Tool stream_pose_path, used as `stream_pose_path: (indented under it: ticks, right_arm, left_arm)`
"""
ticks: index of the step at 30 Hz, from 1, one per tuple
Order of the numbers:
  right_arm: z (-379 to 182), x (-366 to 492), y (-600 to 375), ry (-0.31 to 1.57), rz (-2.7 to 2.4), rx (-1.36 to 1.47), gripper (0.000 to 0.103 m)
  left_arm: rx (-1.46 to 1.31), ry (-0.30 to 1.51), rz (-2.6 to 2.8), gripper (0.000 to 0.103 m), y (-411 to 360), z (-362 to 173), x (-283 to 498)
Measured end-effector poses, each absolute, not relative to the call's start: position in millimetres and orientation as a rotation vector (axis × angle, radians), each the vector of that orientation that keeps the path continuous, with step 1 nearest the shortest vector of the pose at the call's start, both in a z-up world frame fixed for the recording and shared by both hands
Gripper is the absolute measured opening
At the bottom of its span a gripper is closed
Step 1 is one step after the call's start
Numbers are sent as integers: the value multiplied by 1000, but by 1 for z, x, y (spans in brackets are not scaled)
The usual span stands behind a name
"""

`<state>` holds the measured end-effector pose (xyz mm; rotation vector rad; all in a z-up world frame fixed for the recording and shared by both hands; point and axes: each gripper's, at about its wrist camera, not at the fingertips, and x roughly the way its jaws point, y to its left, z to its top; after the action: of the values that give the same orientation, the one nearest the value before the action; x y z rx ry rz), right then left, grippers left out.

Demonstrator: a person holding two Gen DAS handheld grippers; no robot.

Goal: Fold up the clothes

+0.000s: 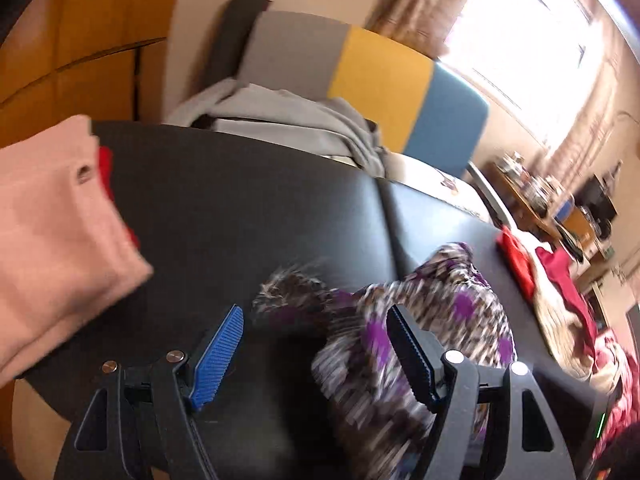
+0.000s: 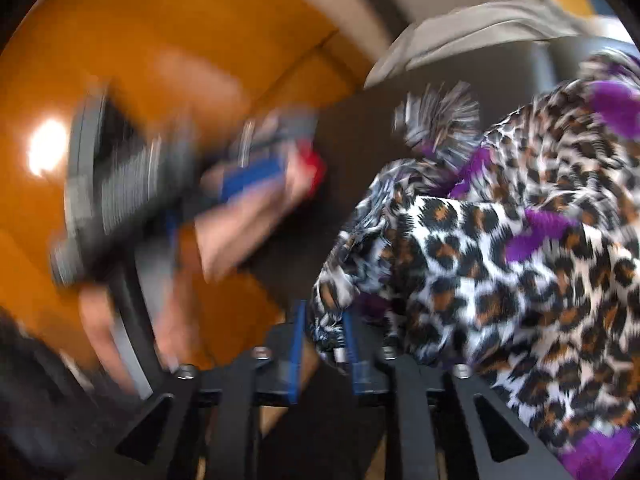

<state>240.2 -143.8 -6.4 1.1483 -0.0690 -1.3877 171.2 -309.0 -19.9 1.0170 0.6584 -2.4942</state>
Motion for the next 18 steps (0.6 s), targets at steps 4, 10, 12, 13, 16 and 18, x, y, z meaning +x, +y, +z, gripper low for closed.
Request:
stream_pose_path:
  ticks: [4,10,12,13,16,18]
  right_arm:
    - [-7,272,-118,-25,-1346,1168,50]
    - [19,196,14,-232,-1638,1117,64]
    - [28,182,60,-222,-1849,1099,72]
    - [29,176,79,-196,-1951,1099,72]
    - [18,161,101,-28,-2076,1142,70]
    - [10,151,114,94,-2143,1171,64]
  left_arm:
    - [1062,584,-2485,75,-307,-27,171]
    - [1187,327,-2656,76,-258,-24,118]
    - [1234,241,-2664,76,-245,-32,93]
    - [1260,204,-2665,76,-240,-36,81]
    - [1345,205,-2643,73,-234,-57,56]
    - [1376,216,-2622,72,-237,-70,54]
